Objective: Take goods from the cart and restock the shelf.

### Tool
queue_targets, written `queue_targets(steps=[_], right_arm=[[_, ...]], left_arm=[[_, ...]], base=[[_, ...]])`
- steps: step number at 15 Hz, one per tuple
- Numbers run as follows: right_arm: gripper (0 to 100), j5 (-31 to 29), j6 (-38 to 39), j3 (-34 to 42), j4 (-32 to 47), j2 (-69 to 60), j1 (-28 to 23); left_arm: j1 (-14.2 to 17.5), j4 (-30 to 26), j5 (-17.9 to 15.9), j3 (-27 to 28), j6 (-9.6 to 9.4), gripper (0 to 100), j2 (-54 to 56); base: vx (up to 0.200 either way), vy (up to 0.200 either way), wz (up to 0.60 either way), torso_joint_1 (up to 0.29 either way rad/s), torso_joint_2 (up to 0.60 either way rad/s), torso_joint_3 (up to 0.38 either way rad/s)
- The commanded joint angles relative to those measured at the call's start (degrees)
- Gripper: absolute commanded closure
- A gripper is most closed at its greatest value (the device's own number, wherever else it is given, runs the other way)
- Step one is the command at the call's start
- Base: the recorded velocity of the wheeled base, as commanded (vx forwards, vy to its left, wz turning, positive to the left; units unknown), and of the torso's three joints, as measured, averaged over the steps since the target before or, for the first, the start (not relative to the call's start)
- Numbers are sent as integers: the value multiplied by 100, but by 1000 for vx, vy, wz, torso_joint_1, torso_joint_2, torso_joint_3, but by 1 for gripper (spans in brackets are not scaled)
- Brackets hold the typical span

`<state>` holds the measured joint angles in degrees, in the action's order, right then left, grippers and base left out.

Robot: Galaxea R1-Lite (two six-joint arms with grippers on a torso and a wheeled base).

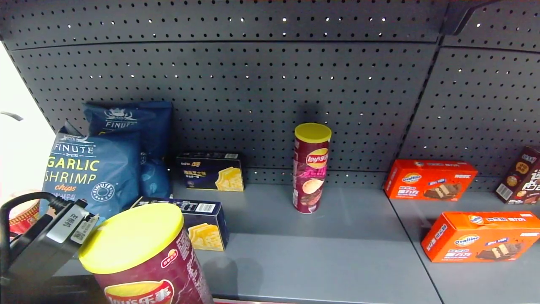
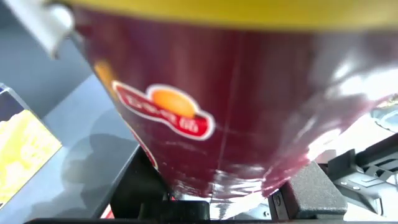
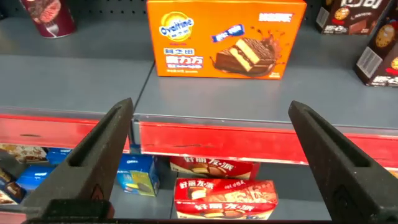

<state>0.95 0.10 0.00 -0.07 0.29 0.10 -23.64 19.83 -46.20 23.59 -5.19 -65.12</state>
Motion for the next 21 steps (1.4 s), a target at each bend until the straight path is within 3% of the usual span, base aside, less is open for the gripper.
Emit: queue_targets(steps=[1, 6, 7, 8, 10, 12, 14, 17, 21], right_arm=[[0, 2, -1, 0, -1, -3, -1], [0, -236, -19, -141, -10, 287, -124], [0, 142, 61, -1503, 25, 1166, 43], [0, 230, 78, -2162, 201, 2300, 87], [0, 547, -695, -2637, 192, 3012, 614], [0, 775, -722, -3357, 166, 4049, 1326], [0, 810, -722, -3814, -511, 5165, 2108], [0, 1399, -766, -4017, -1627, 6343, 2223], [0, 1584, -985, -4351, -1794, 7072, 2442]], left_arm=[[-1, 3, -3, -3, 1, 100, 8], [-1, 12, 15, 58, 1, 100, 8], [-18, 20, 24, 102, -8, 100, 8], [-62, 20, 50, 84, -8, 100, -9], [-44, 20, 59, 5, -8, 100, 8], [-27, 47, 41, -91, -8, 100, 43], [-18, 47, 24, -179, -17, 100, 35], [-27, 47, 32, -109, -17, 100, -62], [-36, 12, 50, -135, -26, 100, -71]], base=[[0, 0, 0, 0, 0, 0], [0, 0, 0, 0, 0, 0], [0, 0, 0, 0, 0, 0], [0, 0, 0, 0, 0, 0], [0, 0, 0, 0, 0, 0], [0, 0, 0, 0, 0, 0], [0, 0, 0, 0, 0, 0], [0, 0, 0, 0, 0, 0], [0, 0, 0, 0, 0, 0]])
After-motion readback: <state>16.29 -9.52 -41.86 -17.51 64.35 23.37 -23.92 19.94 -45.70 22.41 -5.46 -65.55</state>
